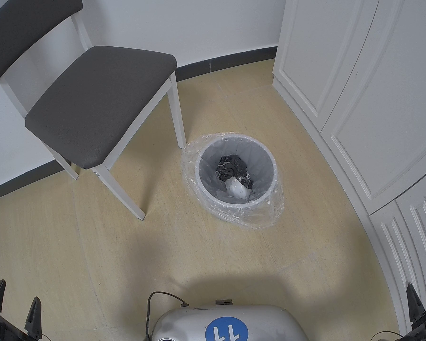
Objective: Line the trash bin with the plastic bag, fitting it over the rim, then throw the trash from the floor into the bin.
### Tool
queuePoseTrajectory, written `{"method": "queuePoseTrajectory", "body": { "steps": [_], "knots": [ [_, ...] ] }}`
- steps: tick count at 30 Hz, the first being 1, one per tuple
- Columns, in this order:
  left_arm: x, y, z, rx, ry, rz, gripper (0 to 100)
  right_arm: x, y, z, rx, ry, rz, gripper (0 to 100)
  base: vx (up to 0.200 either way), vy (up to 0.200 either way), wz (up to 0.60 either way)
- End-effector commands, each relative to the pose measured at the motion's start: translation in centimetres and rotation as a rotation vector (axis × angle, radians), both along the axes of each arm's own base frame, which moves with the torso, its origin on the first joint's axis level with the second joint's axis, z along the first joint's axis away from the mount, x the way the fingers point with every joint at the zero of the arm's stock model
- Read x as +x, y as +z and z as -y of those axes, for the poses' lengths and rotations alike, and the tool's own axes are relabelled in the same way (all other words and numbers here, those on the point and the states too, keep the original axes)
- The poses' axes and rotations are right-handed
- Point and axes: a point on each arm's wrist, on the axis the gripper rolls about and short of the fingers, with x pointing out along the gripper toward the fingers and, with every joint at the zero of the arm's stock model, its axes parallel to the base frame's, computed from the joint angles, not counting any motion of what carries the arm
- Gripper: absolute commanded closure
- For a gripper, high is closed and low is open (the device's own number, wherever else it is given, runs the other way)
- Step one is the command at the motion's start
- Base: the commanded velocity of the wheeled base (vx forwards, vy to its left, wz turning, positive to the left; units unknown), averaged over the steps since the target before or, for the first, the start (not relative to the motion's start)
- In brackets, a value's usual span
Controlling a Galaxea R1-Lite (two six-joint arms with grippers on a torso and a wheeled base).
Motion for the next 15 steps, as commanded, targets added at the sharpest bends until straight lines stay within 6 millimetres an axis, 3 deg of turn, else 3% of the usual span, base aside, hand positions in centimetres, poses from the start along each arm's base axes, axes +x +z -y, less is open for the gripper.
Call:
{"method": "queuePoseTrajectory", "body": {
  "steps": [1, 6, 15],
  "knots": [
    [0.0, -0.53, 0.0, 0.0, 0.001, -0.003, 0, -0.01, -0.47, 0.44, -0.039, -0.194, 0.002, 0, 0.0, 0.0, 0.0],
    [0.0, -0.53, 0.0, 0.005, -0.002, -0.003, 0, 0.03, -0.66, 0.26, 0.058, -0.113, -0.016, 0, 0.0, 0.0, 0.0],
    [0.0, -0.51, 0.0, 0.005, 0.0, -0.001, 0, 0.04, -1.1, 0.14, -0.008, -0.058, -0.063, 0, 0.0, 0.0, 0.0]
  ]
}}
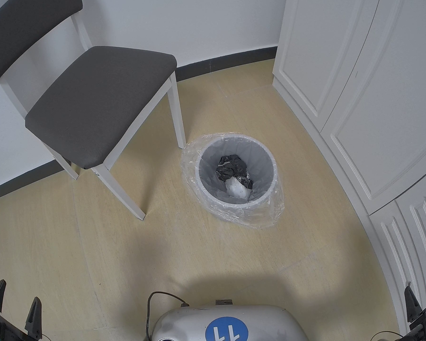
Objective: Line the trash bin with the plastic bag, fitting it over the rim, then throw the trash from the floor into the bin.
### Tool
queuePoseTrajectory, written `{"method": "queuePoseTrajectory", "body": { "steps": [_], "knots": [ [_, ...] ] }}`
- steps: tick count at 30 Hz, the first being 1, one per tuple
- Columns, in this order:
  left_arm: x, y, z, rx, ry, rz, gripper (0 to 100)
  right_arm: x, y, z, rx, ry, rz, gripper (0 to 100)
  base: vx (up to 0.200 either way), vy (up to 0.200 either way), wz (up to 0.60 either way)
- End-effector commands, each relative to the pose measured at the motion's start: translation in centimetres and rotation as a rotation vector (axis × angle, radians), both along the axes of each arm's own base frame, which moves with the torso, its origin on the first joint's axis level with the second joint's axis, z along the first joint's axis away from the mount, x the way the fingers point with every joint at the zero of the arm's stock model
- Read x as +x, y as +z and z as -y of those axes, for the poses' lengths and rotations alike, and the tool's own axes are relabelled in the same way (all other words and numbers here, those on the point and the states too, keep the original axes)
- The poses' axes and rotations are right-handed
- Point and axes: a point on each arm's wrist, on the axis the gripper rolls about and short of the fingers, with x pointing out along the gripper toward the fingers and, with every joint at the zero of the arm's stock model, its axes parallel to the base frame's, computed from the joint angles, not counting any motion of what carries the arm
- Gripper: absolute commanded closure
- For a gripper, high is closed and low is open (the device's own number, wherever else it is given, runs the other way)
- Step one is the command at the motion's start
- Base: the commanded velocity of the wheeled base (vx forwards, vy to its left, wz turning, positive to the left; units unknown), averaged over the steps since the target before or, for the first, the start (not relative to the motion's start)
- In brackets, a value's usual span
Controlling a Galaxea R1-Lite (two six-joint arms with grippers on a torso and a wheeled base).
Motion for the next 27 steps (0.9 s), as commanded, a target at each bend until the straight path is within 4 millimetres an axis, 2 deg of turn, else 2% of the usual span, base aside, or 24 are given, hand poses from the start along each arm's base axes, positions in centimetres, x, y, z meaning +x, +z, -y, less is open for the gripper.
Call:
{"method": "queuePoseTrajectory", "body": {
  "steps": [1, 27],
  "knots": [
    [0.0, -0.51, 0.0, -0.002, 0.002, -0.001, 0, 0.01, -0.46, -0.01, 0.003, 0.006, 0.001, 0, 0.0, 0.0, 0.0],
    [0.0, -0.5, 0.0, -0.005, 0.0, 0.001, 0, 0.02, -0.49, -0.01, 0.009, 0.003, 0.001, 0, 0.0, 0.0, 0.0]
  ]
}}
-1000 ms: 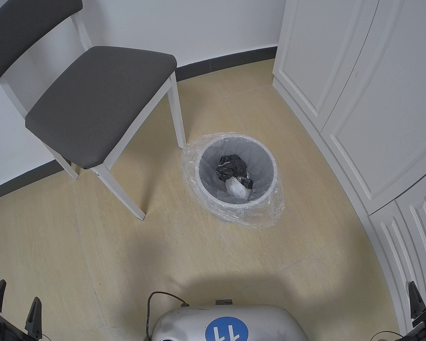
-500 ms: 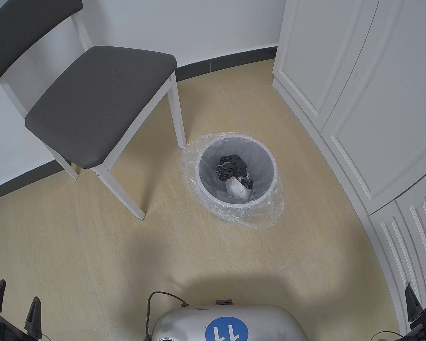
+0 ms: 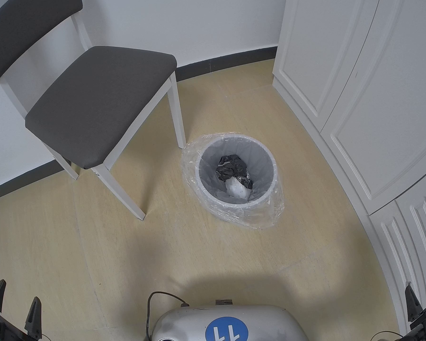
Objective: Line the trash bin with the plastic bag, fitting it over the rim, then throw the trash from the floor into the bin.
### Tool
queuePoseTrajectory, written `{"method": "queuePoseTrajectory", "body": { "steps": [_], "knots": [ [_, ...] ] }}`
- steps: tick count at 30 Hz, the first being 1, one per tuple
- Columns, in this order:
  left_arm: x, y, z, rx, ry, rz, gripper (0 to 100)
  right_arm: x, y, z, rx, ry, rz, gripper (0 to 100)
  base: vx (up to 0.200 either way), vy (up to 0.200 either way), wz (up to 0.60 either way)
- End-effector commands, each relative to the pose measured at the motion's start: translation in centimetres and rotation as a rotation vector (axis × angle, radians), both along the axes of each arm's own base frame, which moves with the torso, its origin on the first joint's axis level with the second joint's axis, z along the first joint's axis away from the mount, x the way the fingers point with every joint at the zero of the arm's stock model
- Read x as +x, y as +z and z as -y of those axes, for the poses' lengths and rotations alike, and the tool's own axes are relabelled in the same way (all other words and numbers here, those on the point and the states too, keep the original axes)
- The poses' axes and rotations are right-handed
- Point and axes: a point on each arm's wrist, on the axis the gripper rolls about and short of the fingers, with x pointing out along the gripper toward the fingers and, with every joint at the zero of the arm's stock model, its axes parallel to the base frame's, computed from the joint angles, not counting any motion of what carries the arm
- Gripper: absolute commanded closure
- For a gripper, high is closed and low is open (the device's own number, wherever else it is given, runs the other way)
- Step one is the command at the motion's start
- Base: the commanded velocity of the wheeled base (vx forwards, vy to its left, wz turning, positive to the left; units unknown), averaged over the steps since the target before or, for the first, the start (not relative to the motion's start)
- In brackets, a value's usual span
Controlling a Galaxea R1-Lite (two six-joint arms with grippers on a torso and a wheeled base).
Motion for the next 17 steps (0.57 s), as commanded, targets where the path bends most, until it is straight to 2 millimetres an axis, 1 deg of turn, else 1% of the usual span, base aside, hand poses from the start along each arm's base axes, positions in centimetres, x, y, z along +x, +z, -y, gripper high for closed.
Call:
{"method": "queuePoseTrajectory", "body": {
  "steps": [1, 17],
  "knots": [
    [0.01, -0.53, 0.0, 0.0, 0.0, -0.001, 0, 0.02, -0.52, 0.0, 0.0, 0.0, -0.003, 0, 0.0, 0.0, 0.0],
    [0.01, -0.53, 0.0, 0.0, 0.001, -0.001, 0, 0.02, -0.52, 0.0, 0.002, -0.001, -0.003, 0, 0.0, 0.0, 0.0]
  ]
}}
